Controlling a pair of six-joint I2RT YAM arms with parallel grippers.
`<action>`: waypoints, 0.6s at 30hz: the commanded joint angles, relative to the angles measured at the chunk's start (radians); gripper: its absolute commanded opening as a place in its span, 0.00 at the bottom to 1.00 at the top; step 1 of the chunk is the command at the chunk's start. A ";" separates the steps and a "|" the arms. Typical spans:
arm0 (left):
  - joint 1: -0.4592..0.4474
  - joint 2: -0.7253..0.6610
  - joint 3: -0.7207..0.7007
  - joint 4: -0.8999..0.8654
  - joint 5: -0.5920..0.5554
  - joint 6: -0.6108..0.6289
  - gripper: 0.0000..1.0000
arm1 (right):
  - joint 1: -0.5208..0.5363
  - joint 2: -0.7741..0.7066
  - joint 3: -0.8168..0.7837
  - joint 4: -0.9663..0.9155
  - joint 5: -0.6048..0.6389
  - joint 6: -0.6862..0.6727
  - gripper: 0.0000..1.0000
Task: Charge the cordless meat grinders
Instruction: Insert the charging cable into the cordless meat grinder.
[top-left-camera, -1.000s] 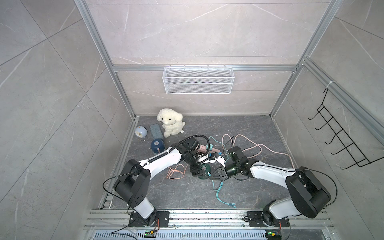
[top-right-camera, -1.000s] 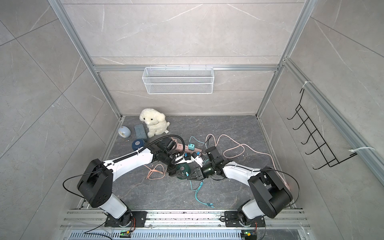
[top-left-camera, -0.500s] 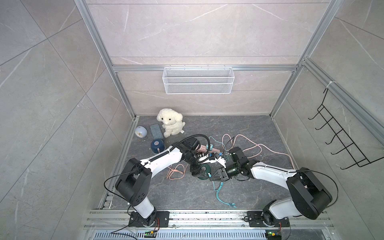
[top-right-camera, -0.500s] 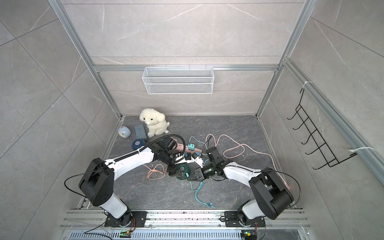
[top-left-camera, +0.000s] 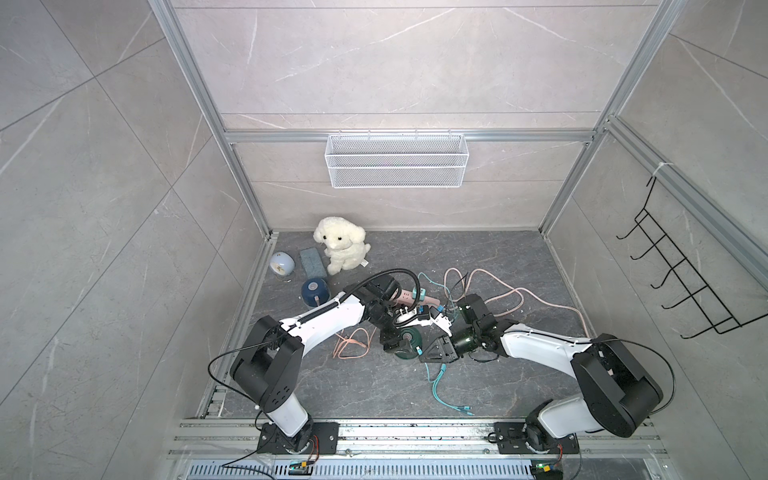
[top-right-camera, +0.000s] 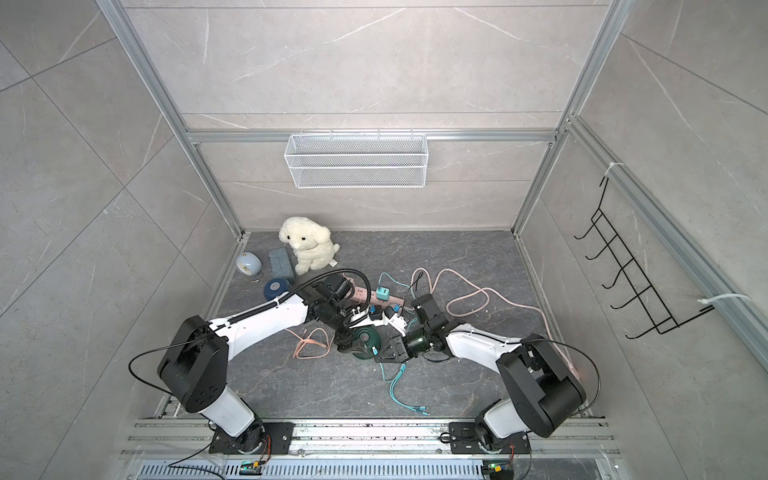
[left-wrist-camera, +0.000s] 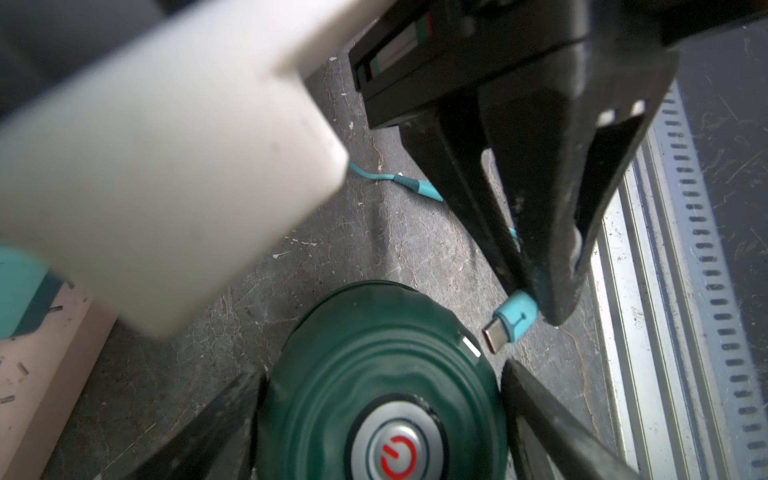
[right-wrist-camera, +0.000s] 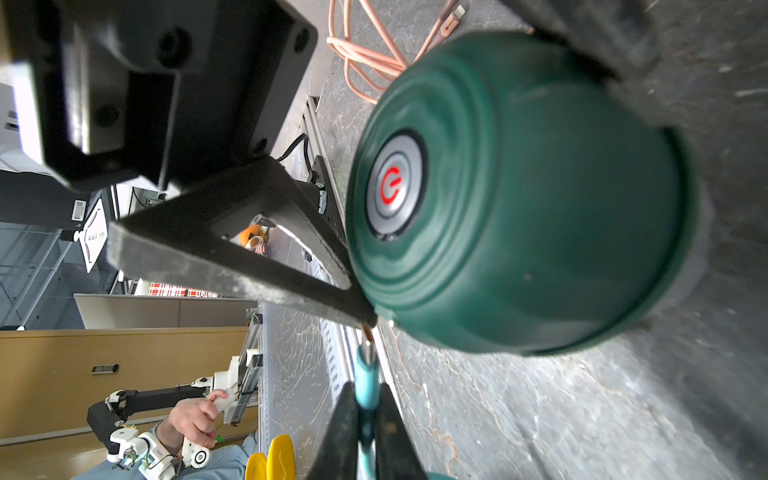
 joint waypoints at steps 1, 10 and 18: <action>-0.002 0.010 0.004 -0.038 0.009 0.019 0.60 | 0.004 0.018 -0.007 -0.002 -0.014 -0.022 0.12; -0.002 0.012 0.005 -0.040 0.005 0.021 0.59 | 0.002 0.024 0.000 -0.009 -0.013 -0.024 0.12; -0.005 0.004 -0.001 -0.032 0.007 0.016 0.59 | -0.002 0.028 0.016 -0.015 -0.019 -0.027 0.12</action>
